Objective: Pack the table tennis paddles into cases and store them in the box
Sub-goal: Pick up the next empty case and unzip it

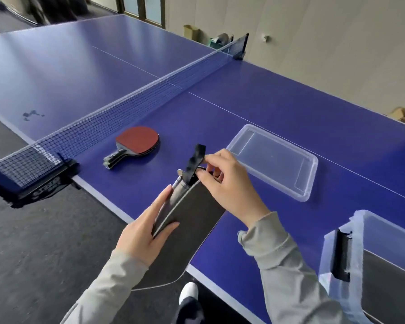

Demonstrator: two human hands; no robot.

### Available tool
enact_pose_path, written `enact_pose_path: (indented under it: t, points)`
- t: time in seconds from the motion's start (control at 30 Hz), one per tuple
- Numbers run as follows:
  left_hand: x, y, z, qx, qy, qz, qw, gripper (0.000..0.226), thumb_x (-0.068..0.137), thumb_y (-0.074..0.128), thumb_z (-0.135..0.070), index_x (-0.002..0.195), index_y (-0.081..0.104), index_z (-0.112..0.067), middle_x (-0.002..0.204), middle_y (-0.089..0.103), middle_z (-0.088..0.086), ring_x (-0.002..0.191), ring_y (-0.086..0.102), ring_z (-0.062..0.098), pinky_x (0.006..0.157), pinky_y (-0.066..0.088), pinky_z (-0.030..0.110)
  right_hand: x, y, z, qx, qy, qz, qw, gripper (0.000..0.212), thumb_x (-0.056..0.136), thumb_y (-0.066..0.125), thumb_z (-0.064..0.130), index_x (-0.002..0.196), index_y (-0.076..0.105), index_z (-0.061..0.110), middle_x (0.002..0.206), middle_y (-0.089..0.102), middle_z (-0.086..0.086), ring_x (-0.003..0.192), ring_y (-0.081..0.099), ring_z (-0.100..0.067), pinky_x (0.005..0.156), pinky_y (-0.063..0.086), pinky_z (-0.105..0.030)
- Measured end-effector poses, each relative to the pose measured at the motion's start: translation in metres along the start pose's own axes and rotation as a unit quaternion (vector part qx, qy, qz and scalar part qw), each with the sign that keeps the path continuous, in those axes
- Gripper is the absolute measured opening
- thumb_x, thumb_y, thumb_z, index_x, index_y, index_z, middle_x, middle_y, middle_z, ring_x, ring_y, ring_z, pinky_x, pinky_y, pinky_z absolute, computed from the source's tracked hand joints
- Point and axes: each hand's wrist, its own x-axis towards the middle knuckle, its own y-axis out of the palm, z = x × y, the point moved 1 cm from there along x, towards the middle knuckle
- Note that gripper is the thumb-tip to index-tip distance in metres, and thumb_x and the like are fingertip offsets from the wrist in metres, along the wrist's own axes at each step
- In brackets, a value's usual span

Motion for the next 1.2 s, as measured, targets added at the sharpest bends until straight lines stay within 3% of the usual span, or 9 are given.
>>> enact_pose_path:
  t: [0.1,0.2,0.4,0.63,0.73,0.83,0.93,1.07,1.2]
  points:
    - [0.023,-0.004,0.012,0.040,0.041,0.017,0.998,0.078,0.082,0.062,-0.048,0.131,0.006,-0.069,0.125,0.041,-0.040,0.111,0.053,0.003,0.081,0.044,0.017,0.032,0.003,-0.007,-0.032,-0.009,0.076,0.997,0.003,0.086,0.065,0.027,0.084,0.066,0.029,0.077,0.042,0.007,0.066,0.045,0.003,0.063,0.033,-0.003]
    - [0.050,-0.007,0.023,0.075,0.081,0.030,0.993,0.072,0.083,0.053,-0.058,0.134,0.003,-0.066,0.126,0.055,-0.024,0.104,0.058,0.008,0.077,0.050,0.022,0.062,0.003,-0.023,-0.050,0.000,0.137,0.989,0.012,0.084,0.068,0.030,0.074,0.062,0.031,0.069,0.043,0.007,0.061,0.045,0.004,0.060,0.034,-0.003]
    - [0.111,-0.007,0.033,0.109,0.113,0.092,0.983,0.072,0.085,0.051,-0.055,0.135,-0.001,-0.063,0.122,0.060,-0.016,0.096,0.066,0.019,0.077,0.054,0.029,0.108,0.002,-0.051,0.022,0.007,0.136,0.990,0.007,0.077,0.067,0.011,0.077,0.064,0.018,0.068,0.063,0.000,0.060,0.052,-0.011,0.055,0.038,-0.013]
    - [0.155,0.015,0.032,0.060,0.106,0.130,0.984,0.081,0.082,0.064,-0.047,0.130,0.004,-0.070,0.122,0.049,-0.036,0.105,0.061,0.009,0.084,0.050,0.023,0.128,-0.012,-0.087,0.004,0.103,-0.002,0.995,0.019,0.070,0.069,0.020,0.061,0.053,0.024,0.053,0.057,0.014,0.058,0.053,-0.004,0.057,0.042,-0.017]
    - [0.170,0.027,0.035,0.038,0.094,0.146,0.984,0.078,0.078,0.070,-0.043,0.129,0.016,-0.067,0.106,0.048,-0.043,0.087,0.059,0.003,0.081,0.050,0.024,0.129,-0.017,-0.104,-0.010,0.158,-0.060,0.986,0.016,0.070,0.070,0.021,0.064,0.056,0.016,0.053,0.056,0.010,0.056,0.051,-0.010,0.055,0.039,-0.016]
    - [0.186,0.032,0.043,0.001,0.082,0.136,0.987,0.075,0.075,0.076,-0.035,0.127,0.028,-0.060,0.094,0.062,-0.030,0.081,0.055,0.003,0.076,0.046,0.016,0.129,-0.024,-0.124,-0.003,0.216,-0.112,0.970,0.017,0.072,0.070,0.018,0.062,0.056,0.021,0.056,0.060,0.009,0.054,0.054,-0.007,0.056,0.040,-0.013]
    - [0.200,0.030,0.050,-0.041,0.077,0.129,0.988,0.070,0.073,0.079,-0.028,0.124,0.039,-0.055,0.085,0.068,-0.012,0.075,0.057,0.003,0.071,0.040,0.005,0.128,-0.029,-0.142,0.041,0.277,-0.133,0.951,0.017,0.073,0.069,0.011,0.065,0.058,0.021,0.059,0.064,0.002,0.053,0.058,-0.012,0.064,0.048,-0.027]
    - [0.224,0.015,0.052,-0.114,0.059,0.108,0.986,0.065,0.070,0.080,-0.021,0.114,0.049,-0.059,0.085,0.065,-0.016,0.076,0.060,0.009,0.070,0.041,0.002,0.127,-0.032,-0.154,0.090,0.319,-0.155,0.931,0.019,0.074,0.067,0.006,0.077,0.058,0.022,0.056,0.065,0.000,0.048,0.054,-0.011,0.060,0.047,-0.031]
    - [0.254,-0.006,0.061,-0.222,0.027,0.088,0.971,0.065,0.071,0.077,-0.006,0.108,0.054,-0.054,0.080,0.069,-0.018,0.069,0.062,-0.004,0.068,0.046,0.005,0.128,-0.030,-0.152,0.131,0.322,-0.185,0.919,0.016,0.077,0.068,0.002,0.071,0.066,0.017,0.056,0.062,0.001,0.048,0.053,-0.010,0.051,0.044,-0.022]
